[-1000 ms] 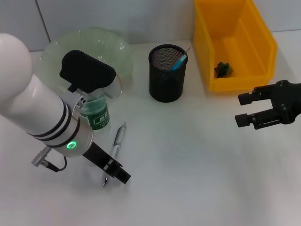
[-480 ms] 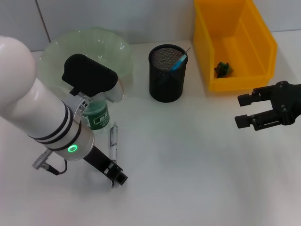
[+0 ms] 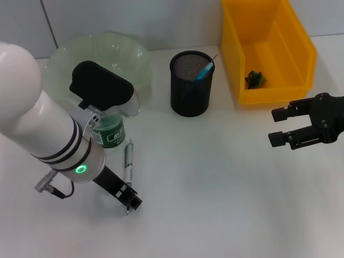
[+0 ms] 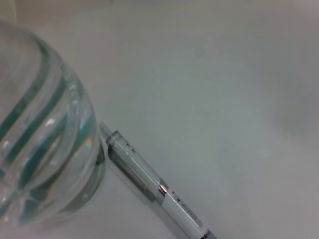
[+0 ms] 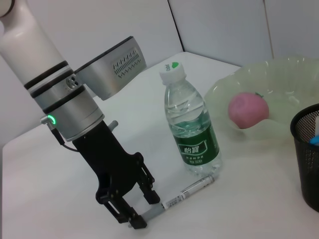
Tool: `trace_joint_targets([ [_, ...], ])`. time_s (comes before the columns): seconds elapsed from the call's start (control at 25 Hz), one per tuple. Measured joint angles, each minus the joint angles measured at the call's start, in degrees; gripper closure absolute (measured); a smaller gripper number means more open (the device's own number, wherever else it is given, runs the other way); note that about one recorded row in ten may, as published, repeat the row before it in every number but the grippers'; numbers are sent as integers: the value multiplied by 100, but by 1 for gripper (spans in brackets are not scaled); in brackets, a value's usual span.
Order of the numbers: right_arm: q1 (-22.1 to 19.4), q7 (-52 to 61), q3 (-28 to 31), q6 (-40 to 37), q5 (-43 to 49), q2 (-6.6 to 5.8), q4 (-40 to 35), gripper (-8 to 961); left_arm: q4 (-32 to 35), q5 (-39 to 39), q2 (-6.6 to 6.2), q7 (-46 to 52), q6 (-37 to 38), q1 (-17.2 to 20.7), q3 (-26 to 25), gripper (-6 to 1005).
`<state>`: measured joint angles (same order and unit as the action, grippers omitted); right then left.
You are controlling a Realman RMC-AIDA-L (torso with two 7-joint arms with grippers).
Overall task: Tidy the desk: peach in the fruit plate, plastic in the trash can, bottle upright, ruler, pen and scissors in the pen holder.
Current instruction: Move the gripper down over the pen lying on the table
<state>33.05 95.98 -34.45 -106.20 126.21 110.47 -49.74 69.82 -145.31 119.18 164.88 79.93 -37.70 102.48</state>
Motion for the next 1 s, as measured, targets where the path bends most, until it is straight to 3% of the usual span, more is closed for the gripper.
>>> trace_joint_targets([
  [0.16, 0, 12, 0, -6, 0, 0, 0, 157, 35, -52, 0, 0, -3, 0, 26, 453],
  [0.8, -7, 108, 0, -16, -9, 0, -43, 156, 107, -182, -10, -11, 33, -17, 41, 770],
  [1.0, -14, 110, 0, -24, -9, -1, -52, 156, 303, -182, -25, -11, 40, 57, -53, 725],
])
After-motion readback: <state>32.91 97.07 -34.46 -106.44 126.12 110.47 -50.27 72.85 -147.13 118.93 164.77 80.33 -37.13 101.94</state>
